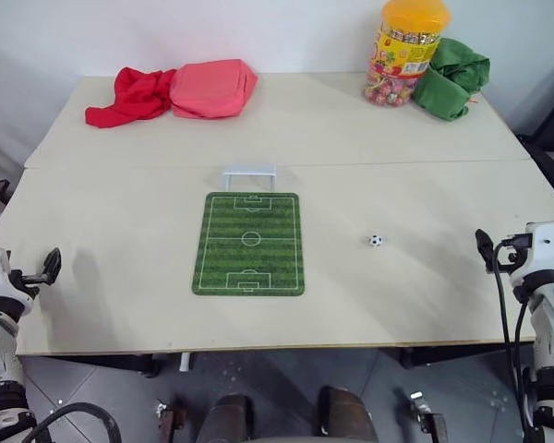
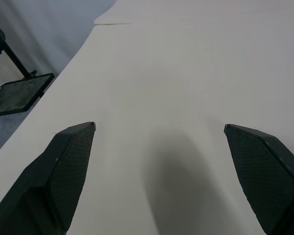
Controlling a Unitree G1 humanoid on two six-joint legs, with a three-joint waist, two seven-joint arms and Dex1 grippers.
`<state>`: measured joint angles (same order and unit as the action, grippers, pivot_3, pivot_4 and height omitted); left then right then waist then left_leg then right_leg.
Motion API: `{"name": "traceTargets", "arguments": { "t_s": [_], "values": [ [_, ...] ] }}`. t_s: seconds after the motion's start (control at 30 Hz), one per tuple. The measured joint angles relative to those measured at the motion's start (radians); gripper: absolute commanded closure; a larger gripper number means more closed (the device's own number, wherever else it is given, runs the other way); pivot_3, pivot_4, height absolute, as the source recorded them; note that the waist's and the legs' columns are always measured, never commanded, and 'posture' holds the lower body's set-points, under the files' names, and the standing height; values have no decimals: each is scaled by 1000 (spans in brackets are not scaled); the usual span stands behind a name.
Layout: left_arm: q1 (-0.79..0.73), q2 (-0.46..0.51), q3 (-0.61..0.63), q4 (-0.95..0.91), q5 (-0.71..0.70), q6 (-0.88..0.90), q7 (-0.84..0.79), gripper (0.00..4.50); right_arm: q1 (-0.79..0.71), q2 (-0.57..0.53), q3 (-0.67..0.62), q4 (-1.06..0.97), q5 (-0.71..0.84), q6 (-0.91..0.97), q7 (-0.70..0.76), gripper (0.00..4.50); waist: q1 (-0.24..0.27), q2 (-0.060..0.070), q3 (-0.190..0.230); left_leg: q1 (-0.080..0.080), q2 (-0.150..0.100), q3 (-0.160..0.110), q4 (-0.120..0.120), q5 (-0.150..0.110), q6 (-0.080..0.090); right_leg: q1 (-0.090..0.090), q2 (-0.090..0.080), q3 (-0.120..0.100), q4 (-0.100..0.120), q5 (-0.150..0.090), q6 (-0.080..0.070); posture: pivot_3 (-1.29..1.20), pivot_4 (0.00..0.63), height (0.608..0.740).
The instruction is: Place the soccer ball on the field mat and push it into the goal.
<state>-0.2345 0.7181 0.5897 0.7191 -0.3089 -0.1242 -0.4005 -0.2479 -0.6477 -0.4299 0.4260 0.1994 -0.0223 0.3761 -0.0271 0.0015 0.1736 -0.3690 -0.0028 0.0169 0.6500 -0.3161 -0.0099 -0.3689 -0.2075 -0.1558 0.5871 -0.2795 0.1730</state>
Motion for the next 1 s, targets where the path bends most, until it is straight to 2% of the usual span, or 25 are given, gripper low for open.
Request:
{"name": "traceTargets", "arguments": {
  "t_s": [0.2,0.37,0.6,0.73,0.87,1.0],
  "values": [
    [-47,10,6,22,-11,-8,-8,0,4,-24,-1,-38,2,26,17,23,0,0,0,0,0,0,0,0,0,0,0,0,0,0,0,0,150,740],
    [-67,31,-5,20,-46,16,-129,0,26,-89,43,-160,-19,73,80,23,-1,0,0,0,0,1,0,0,0,-2,0,1,1,0,0,0,150,740],
    [-126,50,-101,-30,-101,21,-506,0,-111,-103,206,-388,60,316,252,23,-1,0,0,-1,0,2,1,0,0,-2,0,1,2,0,0,0,150,740],
    [-139,54,-138,-1,-142,-1,-786,0,-156,-92,329,-400,58,354,352,23,0,-1,0,-2,0,2,1,0,0,-4,0,1,2,0,0,0,150,740],
    [-136,58,-147,20,-180,-6,-1016,0,-179,-89,387,-370,56,354,433,23,-1,-2,1,-3,0,3,2,0,0,-4,0,1,2,0,0,0,150,740],
    [-112,83,-182,63,-156,-61,-1100,0,-180,-90,440,-309,42,335,517,23,-1,-2,1,-3,0,3,2,0,0,-5,0,1,2,0,0,0,150,740]
  ]
}}
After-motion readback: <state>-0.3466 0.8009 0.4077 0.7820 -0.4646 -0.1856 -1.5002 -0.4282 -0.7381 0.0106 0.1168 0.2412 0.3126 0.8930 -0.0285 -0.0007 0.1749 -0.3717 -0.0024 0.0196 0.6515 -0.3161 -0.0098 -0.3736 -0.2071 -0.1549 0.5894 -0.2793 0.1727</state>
